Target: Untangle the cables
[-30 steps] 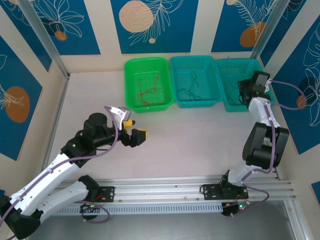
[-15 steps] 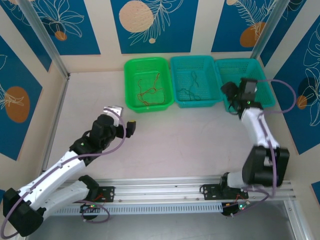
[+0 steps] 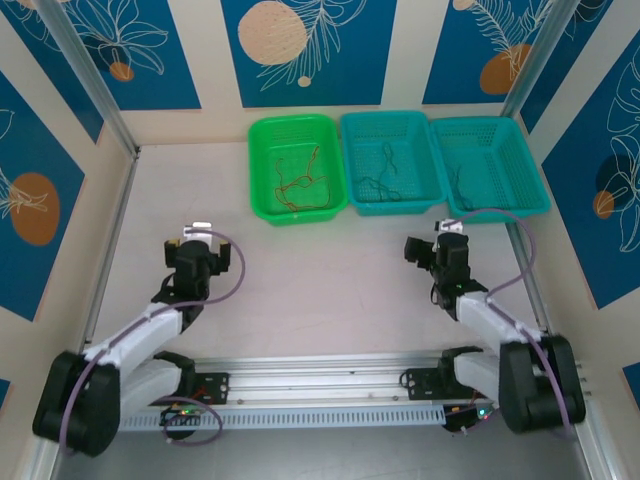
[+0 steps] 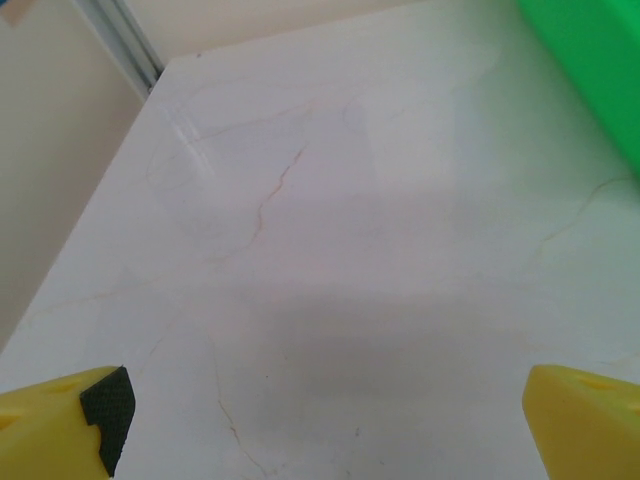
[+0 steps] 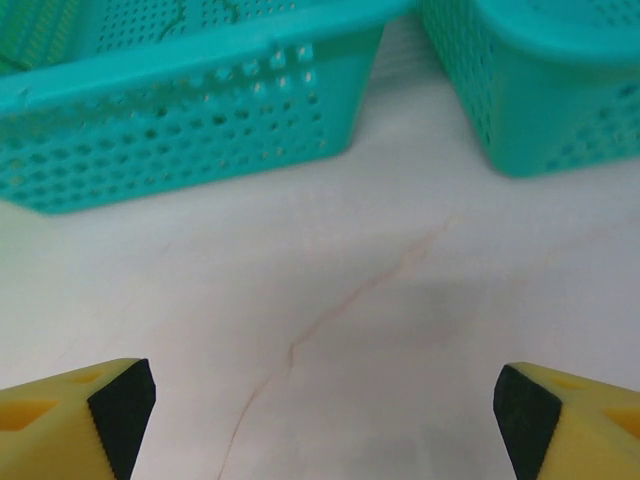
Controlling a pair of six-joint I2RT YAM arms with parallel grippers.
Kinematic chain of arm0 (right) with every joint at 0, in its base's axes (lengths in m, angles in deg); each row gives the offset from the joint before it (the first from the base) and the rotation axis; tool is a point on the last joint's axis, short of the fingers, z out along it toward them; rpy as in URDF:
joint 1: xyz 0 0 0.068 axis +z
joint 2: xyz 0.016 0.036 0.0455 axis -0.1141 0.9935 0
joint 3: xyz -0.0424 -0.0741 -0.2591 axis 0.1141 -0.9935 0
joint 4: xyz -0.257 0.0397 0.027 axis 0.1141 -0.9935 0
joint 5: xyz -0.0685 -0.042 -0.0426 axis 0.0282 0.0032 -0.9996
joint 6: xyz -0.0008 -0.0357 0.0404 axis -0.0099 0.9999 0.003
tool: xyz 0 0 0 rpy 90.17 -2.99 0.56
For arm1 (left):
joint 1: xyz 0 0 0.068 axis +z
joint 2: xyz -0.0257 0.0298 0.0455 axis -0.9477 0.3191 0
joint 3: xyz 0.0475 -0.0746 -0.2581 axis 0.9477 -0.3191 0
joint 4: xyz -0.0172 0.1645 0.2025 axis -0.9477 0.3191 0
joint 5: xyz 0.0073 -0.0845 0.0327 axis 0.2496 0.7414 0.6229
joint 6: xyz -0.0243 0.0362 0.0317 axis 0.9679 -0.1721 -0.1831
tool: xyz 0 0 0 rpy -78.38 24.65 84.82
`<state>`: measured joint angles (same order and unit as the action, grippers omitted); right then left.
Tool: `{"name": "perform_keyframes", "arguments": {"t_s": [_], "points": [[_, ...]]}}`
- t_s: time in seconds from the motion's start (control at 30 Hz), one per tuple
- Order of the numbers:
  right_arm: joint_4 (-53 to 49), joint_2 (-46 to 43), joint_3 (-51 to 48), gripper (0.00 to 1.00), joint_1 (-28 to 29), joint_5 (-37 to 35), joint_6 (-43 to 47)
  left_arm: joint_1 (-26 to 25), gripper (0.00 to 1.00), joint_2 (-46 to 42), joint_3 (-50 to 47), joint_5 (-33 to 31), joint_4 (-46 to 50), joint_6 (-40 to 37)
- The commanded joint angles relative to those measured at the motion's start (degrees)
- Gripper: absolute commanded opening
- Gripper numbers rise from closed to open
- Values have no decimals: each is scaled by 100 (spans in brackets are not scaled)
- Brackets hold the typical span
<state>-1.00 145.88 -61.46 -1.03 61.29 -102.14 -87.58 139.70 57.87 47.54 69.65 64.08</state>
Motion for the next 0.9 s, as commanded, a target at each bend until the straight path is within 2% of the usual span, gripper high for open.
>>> {"name": "perform_keyframes", "arguments": {"t_s": [0.0, 0.03, 0.07, 0.1, 0.13, 0.17, 0.2, 0.23, 0.27, 0.33, 0.4, 0.73, 0.87], "points": [[2567, 978, -86, 91, -265, 641, 661, 421, 100, 711, -255, 281, -1791, -143], [2752, 1215, -50, 100, -493, 1425, 682, 585, 100, 930, -317, 564, -2149, -16], [3002, 1686, -13, 99, -606, 1686, 649, 755, 100, 1151, -261, 766, -2408, 69], [4035, 2260, -97, 99, -660, 1633, 515, 853, 100, 1288, -142, 1003, -2371, 38], [3745, 2172, -68, 99, -681, 1673, 482, 917, 100, 1485, -68, 1153, -2495, -22], [2564, 1801, 229, 99, -723, 1837, 537, 991, 100, 1742, -8, 1354, -2707, -42], [2827, 2034, 309, 99, -747, 1943, 541, 1120, 100, 2045, 59, 1597, -2832, 43], [3041, 2111, 252, 99, -611, 1722, 637, 1189, 100, 2401, 77, 1773, -3085, 71], [2648, 2000, 341, 99, -429, 1179, 692, 1223, 100, 2792, 76, 1895, -3597, 1], [2923, 2055, 267, 99, -356, 1004, 711, 1229, 100, 2523, 206, 2037, -2924, 7], [2711, 2021, 344, 99, -525, 1389, 652, 1212, 100, 2624, 177, 2113, -3181, -55], [2650, 2027, 374, 99, -479, 1340, 697, 1206, 100, 2614, 236, 2357, -3027, -162], [2681, 2031, 358, 99, -493, 1528, 754, 1208, 100, 2620, 240, 2359, -3024, -159]]}}
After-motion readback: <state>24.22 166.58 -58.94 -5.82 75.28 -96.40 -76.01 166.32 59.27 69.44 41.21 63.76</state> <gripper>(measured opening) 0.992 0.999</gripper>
